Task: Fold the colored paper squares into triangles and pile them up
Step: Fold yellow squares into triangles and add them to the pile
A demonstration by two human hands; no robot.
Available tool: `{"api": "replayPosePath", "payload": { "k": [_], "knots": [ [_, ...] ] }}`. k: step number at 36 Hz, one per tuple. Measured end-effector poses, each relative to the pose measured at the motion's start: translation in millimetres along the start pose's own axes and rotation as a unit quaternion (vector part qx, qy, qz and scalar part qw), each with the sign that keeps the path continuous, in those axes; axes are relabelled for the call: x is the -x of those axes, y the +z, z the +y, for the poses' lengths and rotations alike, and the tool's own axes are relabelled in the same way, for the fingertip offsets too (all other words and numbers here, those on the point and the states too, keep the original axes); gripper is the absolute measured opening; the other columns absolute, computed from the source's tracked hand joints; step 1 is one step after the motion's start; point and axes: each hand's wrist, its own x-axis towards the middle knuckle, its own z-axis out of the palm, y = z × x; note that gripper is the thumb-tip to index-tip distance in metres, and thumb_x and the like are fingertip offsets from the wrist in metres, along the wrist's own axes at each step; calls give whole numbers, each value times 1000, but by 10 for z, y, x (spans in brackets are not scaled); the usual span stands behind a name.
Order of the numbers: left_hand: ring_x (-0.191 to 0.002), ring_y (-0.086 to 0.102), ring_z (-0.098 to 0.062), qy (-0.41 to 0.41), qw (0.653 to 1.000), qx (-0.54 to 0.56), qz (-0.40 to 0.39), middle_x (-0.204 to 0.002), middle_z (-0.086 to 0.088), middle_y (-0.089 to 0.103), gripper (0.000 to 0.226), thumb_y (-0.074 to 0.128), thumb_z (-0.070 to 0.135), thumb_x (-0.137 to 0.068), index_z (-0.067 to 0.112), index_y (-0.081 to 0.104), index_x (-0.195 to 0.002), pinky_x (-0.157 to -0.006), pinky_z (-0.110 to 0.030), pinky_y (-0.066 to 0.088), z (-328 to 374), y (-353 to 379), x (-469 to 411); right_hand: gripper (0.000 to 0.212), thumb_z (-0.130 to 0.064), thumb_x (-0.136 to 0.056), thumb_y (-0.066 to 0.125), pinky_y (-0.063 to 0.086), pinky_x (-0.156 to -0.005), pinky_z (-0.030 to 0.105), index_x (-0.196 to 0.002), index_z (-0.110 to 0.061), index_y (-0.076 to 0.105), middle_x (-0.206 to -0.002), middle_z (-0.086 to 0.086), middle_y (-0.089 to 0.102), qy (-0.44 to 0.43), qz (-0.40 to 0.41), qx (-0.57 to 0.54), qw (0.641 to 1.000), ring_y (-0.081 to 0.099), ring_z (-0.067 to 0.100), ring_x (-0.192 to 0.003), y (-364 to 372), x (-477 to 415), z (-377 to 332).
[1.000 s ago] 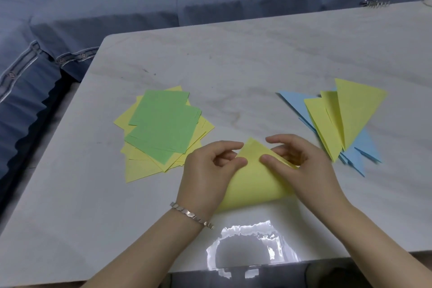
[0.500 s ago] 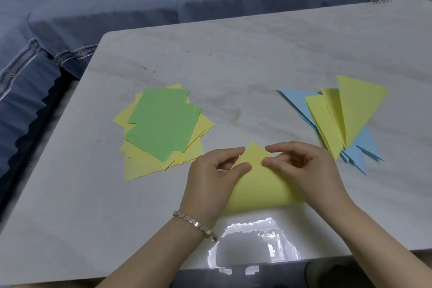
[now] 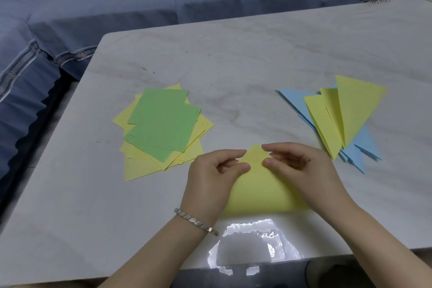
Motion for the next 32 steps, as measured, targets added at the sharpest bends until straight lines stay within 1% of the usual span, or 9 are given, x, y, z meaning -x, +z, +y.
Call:
{"api": "replayPosePath", "payload": {
  "k": [3,5,7,14,18,22,27,29,32],
  "knots": [
    [-54,52,6,7,1000,-3,5,-63,11,61,28,73,5,-73,32,68,-75,-58,-2,39,6,2,1,31,-4,-75,73,42,-66,3,-78,-35,68,-69,-26,67,-6,-2,8,1000,61,-8,-69,-4,3,-19],
    [-59,55,9,15,1000,-13,9,-63,18,62,26,71,5,-75,31,70,-78,-60,-1,39,8,2,5,30,-6,-76,72,41,-66,2,-79,-35,68,-73,-29,67,-10,0,13,1000,61,-10,-73,-4,4,-22],
    [-64,56,11,18,1000,-17,7,-67,21,63,29,70,6,-77,34,68,-77,-63,0,39,8,2,10,29,-7,-77,71,41,-67,2,-79,-35,69,-78,-32,66,-12,-2,14,1000,61,-12,-76,-4,7,-21],
    [-63,57,12,27,1000,-11,3,-71,19,63,38,68,-2,-77,37,65,-77,-63,0,39,25,-1,20,33,-2,-76,71,41,-68,2,-79,-34,68,-80,-29,67,-19,-9,13,1000,61,-10,-74,7,20,-2],
    [-62,58,12,21,1000,9,2,-66,20,64,37,68,-4,-75,32,68,-79,-62,0,40,37,-9,17,34,2,-74,72,41,-65,2,-77,-32,68,-67,-26,67,-12,-1,1,1000,61,-9,-67,12,6,8],
    [-63,59,12,19,1000,10,0,-59,26,63,37,69,-4,-74,33,68,-75,-62,0,41,34,-18,10,34,4,-72,73,41,-64,3,-77,-30,69,-64,-22,67,-11,2,-13,1000,60,-7,-64,13,-6,2],
    [-64,58,10,36,999,-2,-6,-70,19,65,38,68,-3,-76,35,67,-74,-63,-1,40,32,-14,19,35,2,-74,72,42,-67,3,-78,-32,68,-71,-26,67,-13,-9,-8,1000,61,-9,-69,15,2,-1],
    [-67,58,9,41,999,-1,-14,-75,15,66,38,67,-4,-76,34,67,-76,-65,-2,41,33,-9,27,34,1,-75,71,42,-68,3,-79,-33,68,-73,-25,68,-16,-10,-7,1000,61,-9,-70,18,5,0],
    [-68,58,8,47,999,0,-19,-77,13,66,38,66,-5,-77,33,67,-77,-65,-2,41,34,-3,37,33,1,-75,70,42,-68,4,-80,-32,69,-77,-20,69,-19,-11,-5,1000,61,-7,-71,20,4,2]
  ]
}}
